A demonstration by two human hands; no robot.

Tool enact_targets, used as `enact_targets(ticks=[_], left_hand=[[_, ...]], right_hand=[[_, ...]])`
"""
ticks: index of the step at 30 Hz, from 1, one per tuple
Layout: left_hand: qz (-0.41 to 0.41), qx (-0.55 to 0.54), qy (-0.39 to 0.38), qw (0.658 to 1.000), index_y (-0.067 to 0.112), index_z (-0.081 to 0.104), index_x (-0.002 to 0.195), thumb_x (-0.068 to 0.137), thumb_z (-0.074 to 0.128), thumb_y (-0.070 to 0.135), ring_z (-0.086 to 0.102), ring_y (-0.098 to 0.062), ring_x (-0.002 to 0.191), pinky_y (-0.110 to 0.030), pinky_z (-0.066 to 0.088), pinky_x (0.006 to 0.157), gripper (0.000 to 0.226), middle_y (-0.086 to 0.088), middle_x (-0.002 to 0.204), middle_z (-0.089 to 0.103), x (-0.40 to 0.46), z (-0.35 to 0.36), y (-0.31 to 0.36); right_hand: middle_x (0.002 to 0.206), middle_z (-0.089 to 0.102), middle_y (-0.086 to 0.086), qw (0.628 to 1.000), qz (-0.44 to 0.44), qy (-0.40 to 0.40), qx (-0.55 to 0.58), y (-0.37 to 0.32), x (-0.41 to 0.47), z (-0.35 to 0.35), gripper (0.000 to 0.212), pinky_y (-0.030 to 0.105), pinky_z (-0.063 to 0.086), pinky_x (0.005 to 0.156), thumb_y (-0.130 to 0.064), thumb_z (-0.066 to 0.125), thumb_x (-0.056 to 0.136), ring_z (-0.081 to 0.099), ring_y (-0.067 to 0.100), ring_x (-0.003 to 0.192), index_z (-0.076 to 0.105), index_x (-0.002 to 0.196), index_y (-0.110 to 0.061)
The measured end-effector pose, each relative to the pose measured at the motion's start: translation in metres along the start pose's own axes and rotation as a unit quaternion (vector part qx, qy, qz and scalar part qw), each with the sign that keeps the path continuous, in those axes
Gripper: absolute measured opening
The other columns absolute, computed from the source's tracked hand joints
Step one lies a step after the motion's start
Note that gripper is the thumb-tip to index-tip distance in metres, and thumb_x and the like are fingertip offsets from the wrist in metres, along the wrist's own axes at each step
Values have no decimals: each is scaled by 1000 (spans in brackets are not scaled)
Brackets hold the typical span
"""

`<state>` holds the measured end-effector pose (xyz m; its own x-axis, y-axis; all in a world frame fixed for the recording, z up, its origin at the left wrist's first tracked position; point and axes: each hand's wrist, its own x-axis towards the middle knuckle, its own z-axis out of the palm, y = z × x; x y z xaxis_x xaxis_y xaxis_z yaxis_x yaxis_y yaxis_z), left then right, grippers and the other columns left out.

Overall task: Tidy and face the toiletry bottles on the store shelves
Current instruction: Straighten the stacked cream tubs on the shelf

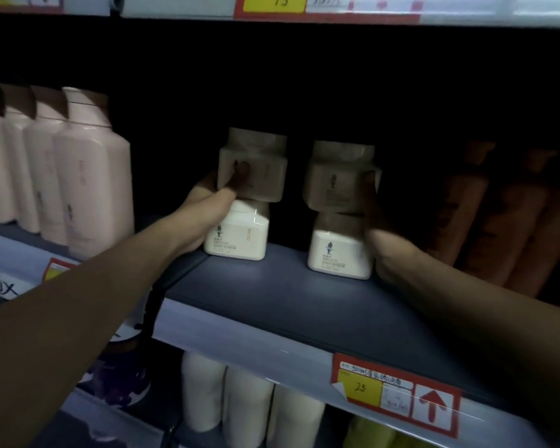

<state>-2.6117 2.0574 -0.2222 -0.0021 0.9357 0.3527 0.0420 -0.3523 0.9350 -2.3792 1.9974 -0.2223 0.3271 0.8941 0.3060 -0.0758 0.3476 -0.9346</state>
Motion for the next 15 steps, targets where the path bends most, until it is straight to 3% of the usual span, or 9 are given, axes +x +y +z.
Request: enact_targets(ticks=[2, 4, 6, 8, 10, 13, 15], left_hand=[[6, 6, -16, 1000, 32, 68, 100, 64, 61, 78, 77, -5, 74, -27, 60, 69, 60, 14, 79, 79, -5, 3, 2], [6, 3, -25, 1000, 29, 70, 106, 73, 63, 76, 78, -11, 83, -28, 62, 72, 57, 9, 87, 81, -9, 6, 2], [-2, 7, -18, 1000, 22, 71, 103, 93, 63, 61, 78, -16, 85, -27, 60, 70, 41, 3, 86, 80, -10, 6, 1], [-15, 19, -12, 1000, 17, 69, 92, 103, 57, 46, 74, -12, 75, -23, 55, 61, 33, 5, 74, 77, -15, 5, 4], [-21, 16, -33, 999, 14, 70, 91, 104, 54, 47, 75, -12, 74, -23, 57, 61, 39, 5, 72, 78, -21, 4, 7], [-29, -19, -69, 997, 11, 74, 103, 95, 57, 65, 78, -21, 91, -33, 62, 79, 57, -5, 93, 82, -33, 0, 14], [-35, -50, -79, 995, 15, 73, 110, 87, 57, 72, 78, -22, 98, -39, 60, 91, 64, -6, 104, 81, -42, -2, 19]], right_hand=[[116, 78, -2, 1000, 0, 16, -19, -1, -8, 2, 86, 41, 56, 104, -85, 74, 59, 75, 18, 106, 76, 118, -23], [96, 79, -10, 997, 36, 33, -67, -5, -20, 1, 85, 35, 58, 95, -93, 70, 47, 76, 11, 93, 77, 97, -25], [90, 79, -3, 990, 93, 33, -104, -6, -30, -2, 80, 34, 61, 86, -90, 68, 57, 77, 15, 84, 76, 91, -18], [93, 81, 5, 988, 93, 32, -116, -7, -39, -2, 80, 41, 62, 90, -83, 67, 65, 78, 22, 87, 78, 95, -10], [90, 81, 6, 991, 72, 36, -112, -6, -44, -1, 89, 46, 62, 92, -84, 60, 53, 79, 24, 88, 79, 94, -8], [95, 81, 4, 995, 31, 18, -97, -6, -55, 2, 98, 44, 61, 93, -93, 53, 58, 78, 20, 92, 78, 103, -10], [108, 79, 3, 995, 36, 16, -93, -7, -60, 2, 118, 42, 58, 97, -106, 48, 52, 77, 20, 100, 71, 120, -13]])
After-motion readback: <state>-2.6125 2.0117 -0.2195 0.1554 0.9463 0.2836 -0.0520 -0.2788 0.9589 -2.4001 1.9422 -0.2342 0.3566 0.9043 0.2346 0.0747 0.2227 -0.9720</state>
